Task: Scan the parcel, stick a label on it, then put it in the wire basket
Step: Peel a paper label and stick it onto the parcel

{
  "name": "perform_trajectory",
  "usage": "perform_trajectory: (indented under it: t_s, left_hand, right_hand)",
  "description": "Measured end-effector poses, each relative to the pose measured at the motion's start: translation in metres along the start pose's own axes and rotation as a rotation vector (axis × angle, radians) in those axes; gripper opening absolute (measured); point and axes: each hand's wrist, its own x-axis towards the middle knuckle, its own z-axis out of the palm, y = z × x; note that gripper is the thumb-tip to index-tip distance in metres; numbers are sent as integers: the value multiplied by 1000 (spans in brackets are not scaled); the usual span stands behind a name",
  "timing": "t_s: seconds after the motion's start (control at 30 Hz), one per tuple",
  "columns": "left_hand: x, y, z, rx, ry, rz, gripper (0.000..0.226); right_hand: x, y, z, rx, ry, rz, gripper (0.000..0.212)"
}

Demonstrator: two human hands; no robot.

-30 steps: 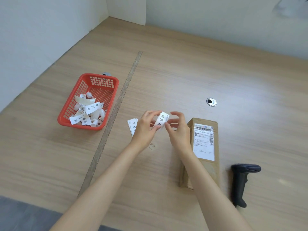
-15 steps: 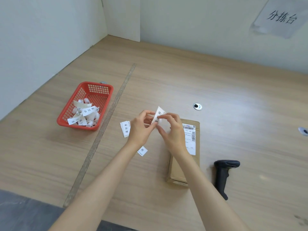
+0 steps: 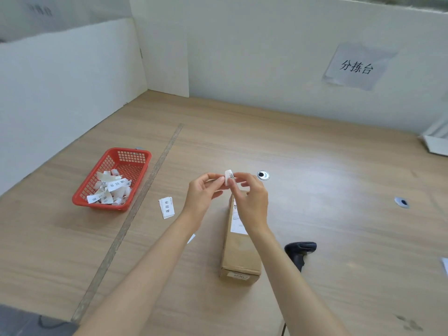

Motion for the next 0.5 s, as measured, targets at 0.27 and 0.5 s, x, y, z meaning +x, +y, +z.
perform_trajectory:
  t_s: [0.27, 0.5]
  left_hand:
    - [-14, 10, 27, 33, 13, 65, 11]
    - [-23, 13, 39, 77, 24, 121, 10]
  right_hand:
    - [0, -12, -32, -14, 22, -16, 23]
    - [-3, -15, -49, -8, 33, -33, 21]
